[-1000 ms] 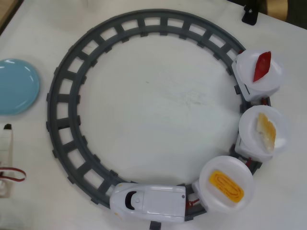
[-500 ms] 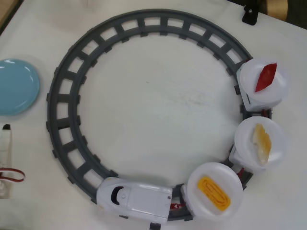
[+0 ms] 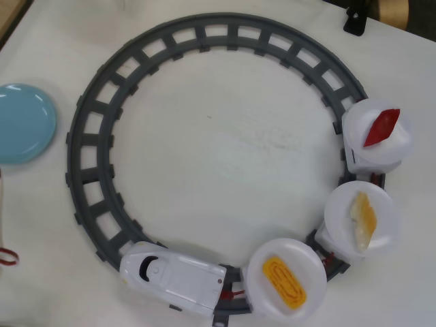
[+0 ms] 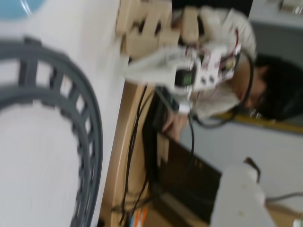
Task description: Pick up the sushi from the Shinkansen and put it on the blue dish
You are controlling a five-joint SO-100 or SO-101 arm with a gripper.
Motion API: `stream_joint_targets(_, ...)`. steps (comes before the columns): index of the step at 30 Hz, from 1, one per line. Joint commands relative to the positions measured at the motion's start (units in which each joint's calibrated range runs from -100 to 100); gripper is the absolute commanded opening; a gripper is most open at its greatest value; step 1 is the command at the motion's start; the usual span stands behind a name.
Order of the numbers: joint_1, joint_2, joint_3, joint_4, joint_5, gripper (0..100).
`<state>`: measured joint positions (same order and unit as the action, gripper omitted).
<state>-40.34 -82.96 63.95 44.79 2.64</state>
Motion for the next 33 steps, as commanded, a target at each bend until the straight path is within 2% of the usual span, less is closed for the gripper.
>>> stream_joint_targets(1, 3.3, 8.0, -11.0, 0.0, -0.2, 31)
stream_joint_targets(9, 10.5, 22.9, -27.1, 3.7, 0.4, 31)
stream_joint_targets(13, 15.0, 27.8, -34.0, 7.6, 4.0, 31)
stream_joint_targets(21, 25.3, 32.6, -42.1, 11.3, 17.1, 31)
stream_joint_targets(28, 31.8, 32.7, -42.5, 13.8, 29.3, 31)
stream_joint_targets(33, 36.7, 32.8, -43.5, 13.3, 35.1, 31)
